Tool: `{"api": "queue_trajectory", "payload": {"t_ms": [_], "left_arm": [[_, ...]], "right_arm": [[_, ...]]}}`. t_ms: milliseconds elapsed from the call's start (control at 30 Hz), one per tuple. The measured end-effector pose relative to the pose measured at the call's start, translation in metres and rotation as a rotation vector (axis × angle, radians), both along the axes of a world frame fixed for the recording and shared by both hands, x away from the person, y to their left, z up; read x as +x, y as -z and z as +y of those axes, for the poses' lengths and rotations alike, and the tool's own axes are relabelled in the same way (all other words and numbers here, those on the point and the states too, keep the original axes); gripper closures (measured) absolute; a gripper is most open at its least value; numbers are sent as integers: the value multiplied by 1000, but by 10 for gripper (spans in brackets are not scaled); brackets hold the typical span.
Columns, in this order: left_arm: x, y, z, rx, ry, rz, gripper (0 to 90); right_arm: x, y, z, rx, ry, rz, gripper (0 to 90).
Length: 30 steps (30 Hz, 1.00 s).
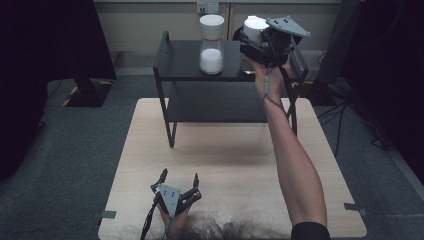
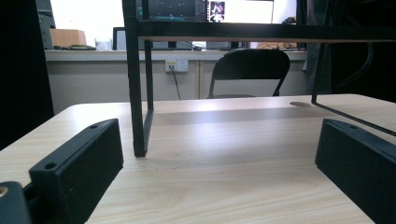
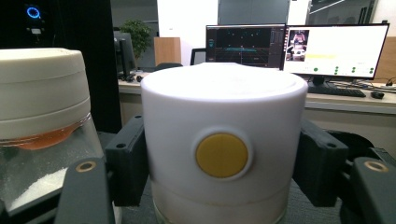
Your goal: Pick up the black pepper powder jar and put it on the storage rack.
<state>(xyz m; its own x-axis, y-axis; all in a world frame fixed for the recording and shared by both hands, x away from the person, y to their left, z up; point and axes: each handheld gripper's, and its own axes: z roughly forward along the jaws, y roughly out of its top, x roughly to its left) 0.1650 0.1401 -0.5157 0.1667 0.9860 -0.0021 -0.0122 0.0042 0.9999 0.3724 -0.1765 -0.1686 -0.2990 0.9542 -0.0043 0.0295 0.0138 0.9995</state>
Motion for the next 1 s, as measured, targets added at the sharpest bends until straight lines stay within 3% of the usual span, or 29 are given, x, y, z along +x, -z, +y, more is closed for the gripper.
{"api": "queue_trajectory", "payload": {"t_ms": [500, 633, 733, 833, 1000], "left_arm": [[0, 0, 0, 0, -1, 1, 8], [0, 0, 0, 0, -1, 0, 8], [0, 0, 0, 0, -1, 0, 8], [0, 0, 0, 0, -1, 0, 8], [0, 0, 0, 0, -1, 0, 8]], "right_arm": [[-2, 3, 0, -1, 2, -10, 295], [-6, 10, -2, 11, 6, -54, 132], [-5, 14, -2, 23, 16, -58, 21], [-8, 21, 0, 32, 30, -86, 0], [-12, 25, -1, 40, 34, -88, 0]]}}
